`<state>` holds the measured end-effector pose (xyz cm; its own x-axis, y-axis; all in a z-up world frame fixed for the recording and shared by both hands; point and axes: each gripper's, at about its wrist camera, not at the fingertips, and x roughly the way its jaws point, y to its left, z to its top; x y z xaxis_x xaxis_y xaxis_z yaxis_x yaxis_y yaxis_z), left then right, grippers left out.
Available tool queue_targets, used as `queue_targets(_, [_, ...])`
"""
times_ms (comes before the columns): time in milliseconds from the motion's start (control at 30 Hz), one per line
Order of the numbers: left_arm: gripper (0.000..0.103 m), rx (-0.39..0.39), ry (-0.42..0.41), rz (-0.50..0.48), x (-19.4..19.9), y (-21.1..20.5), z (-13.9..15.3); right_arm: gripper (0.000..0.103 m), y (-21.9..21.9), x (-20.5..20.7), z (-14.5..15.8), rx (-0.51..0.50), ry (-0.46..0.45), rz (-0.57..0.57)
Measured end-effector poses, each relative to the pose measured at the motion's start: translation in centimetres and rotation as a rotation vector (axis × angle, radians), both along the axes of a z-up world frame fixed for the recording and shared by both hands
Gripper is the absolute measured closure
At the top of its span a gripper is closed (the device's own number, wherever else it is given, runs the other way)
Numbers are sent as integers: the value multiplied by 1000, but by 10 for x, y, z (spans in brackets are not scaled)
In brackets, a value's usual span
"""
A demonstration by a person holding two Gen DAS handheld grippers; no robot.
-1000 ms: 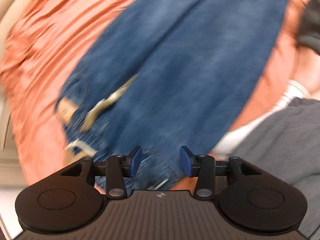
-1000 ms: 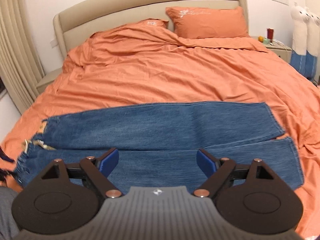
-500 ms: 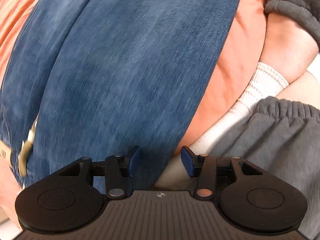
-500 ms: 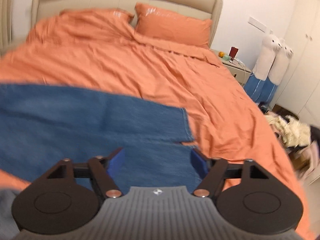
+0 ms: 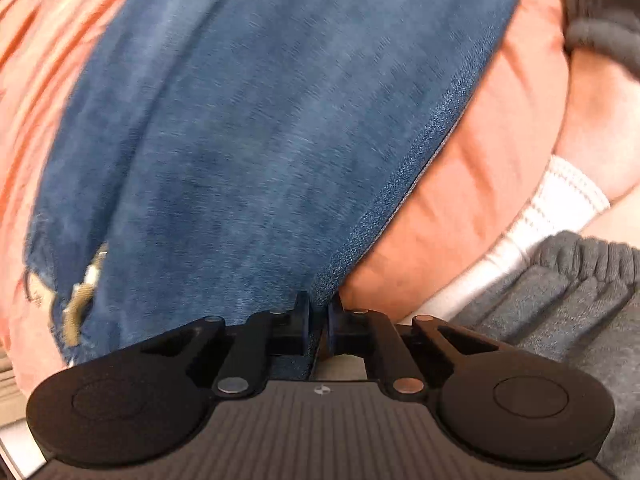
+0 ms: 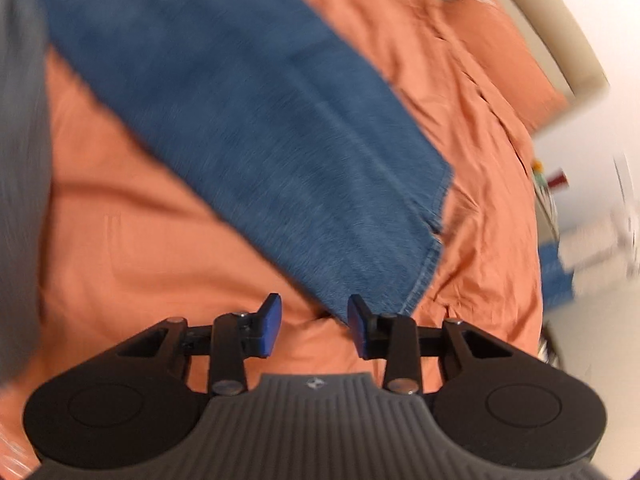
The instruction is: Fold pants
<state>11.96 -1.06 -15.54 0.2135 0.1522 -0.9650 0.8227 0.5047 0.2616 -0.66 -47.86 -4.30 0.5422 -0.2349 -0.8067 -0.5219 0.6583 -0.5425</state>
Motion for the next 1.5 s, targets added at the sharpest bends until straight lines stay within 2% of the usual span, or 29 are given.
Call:
queue_targets(133, [95,-31,-77,48,-11,4,9,71,3,3,-23,-78,19,99])
queue_targets(333, [96,-89,-189,146,-15,8,33,71,12,10,-45,-178,-30,204])
queue_targets(367, [96,-98,-206,151,-13,9,36,74,13,9,-48,-188,-37,210])
queue_targets(467, [96,-130,-236,178,-9,15,55,103,13,11,-55,-227,-58,218])
queue_targets(500, [96,-140,-252,188,-11,15,57,103,13,10,-55,-232,-69,219])
queue_targets(667, [96,-186,-331,239,-9,21,81,103,15,13,-33,-241,-157,195])
queue_targets(833, [96,-200,-415,246,3,23,113,103,17,35,16,-180,-228,114])
queue_targets(1033, [96,-173,-503,223,57,18,162,103,22,89,70,-129,-289,4])
queue_targets(1133, [96,-157,-506,235,96,17,167,103,24,128,81,-127,-280,-45])
queue_targets(1333, [96,-91,-491,244,177,12,137,103,27,215,63,-168,-230,-83])
queue_targets(1500, [96,-62,-438,260,247,9,97,103,28,282,21,-182,-165,-103])
